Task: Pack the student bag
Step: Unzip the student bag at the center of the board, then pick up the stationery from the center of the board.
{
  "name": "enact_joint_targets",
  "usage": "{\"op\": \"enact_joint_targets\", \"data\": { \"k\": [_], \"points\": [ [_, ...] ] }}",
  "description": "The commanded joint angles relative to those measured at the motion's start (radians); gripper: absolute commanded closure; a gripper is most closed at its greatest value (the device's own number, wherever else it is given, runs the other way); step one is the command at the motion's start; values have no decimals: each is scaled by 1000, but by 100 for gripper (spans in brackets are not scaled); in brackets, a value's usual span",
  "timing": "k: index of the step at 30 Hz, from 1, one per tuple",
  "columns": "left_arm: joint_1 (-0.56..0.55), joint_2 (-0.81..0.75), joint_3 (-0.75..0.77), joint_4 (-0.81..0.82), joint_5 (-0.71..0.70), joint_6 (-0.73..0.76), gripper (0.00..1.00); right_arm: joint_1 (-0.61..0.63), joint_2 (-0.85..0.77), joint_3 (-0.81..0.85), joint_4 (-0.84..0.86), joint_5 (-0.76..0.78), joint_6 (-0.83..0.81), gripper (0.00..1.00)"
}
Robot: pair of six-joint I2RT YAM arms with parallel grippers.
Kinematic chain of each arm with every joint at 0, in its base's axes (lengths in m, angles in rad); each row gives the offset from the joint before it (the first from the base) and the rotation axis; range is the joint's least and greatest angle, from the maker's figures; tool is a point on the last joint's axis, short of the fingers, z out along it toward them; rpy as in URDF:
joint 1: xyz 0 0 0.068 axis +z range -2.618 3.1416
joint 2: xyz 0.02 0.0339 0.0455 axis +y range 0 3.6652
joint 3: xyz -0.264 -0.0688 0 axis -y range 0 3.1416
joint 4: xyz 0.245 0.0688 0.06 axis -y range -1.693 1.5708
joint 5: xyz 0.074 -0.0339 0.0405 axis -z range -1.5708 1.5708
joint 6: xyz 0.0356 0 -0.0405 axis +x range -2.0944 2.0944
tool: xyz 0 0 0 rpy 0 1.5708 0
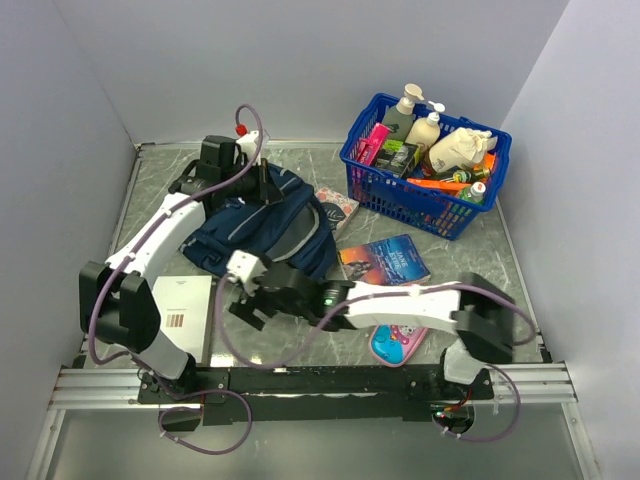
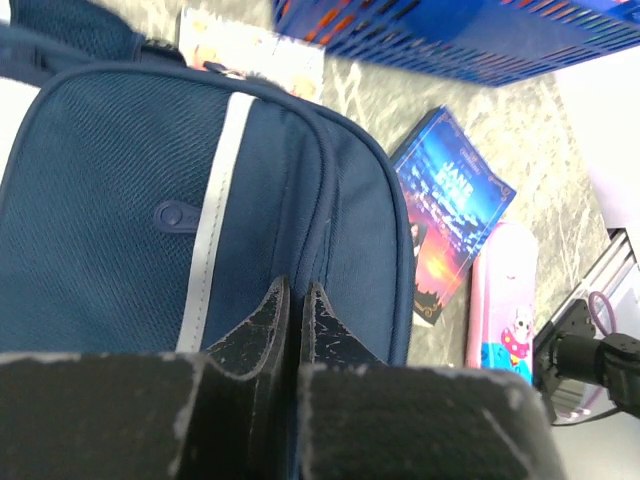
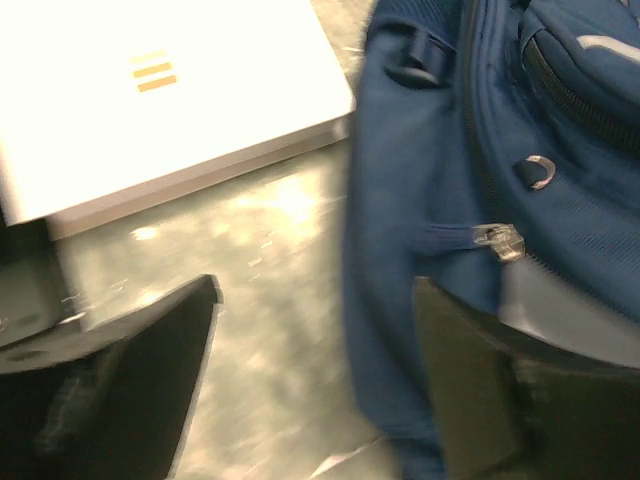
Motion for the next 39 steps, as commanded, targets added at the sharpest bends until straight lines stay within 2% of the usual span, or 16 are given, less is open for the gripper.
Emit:
{"op": "enact_joint_targets", "data": {
  "k": [1,3,6,11,12,16,20,21,24,28,34,37,39],
  "points": [
    [7,-108,26,178,100,66,99,-42,-246,-105,13,5,207,4],
    [8,-123,9,170,100,83,99,-124,-318,-171,-45,25,355,0],
    [12,-135,-19,167,97,106,99,-282,-465,-284,-205,12,580,0],
    [13,-137,-37,152,109,138,99,-508,-682,-438,-591,38,863,0],
    [15,-135,-40,152,109,141,99,-557,-714,-462,-629,57,936,0],
    [13,-135,-57,166,115,135,99,-617,-940,-606,-693,77,1066,0],
    [13,-137,-54,166,123,134,99,-678,-966,-578,-921,149,1173,0],
    [13,-137,-51,161,124,134,99,-686,-952,-567,-1025,166,1219,0],
    [13,-140,-51,163,132,132,99,-700,-889,-542,-1130,193,1279,0],
    [13,-141,-55,169,152,123,99,-708,-835,-553,-1168,177,1330,0],
    [12,-144,-57,164,166,126,99,-709,-993,-668,-1164,184,1446,0],
    [12,-141,-62,164,175,122,99,-708,-1062,-752,-1067,155,1463,0],
    [12,-140,-66,172,181,111,99,-709,-1091,-812,-928,123,1468,0]
  ]
}}
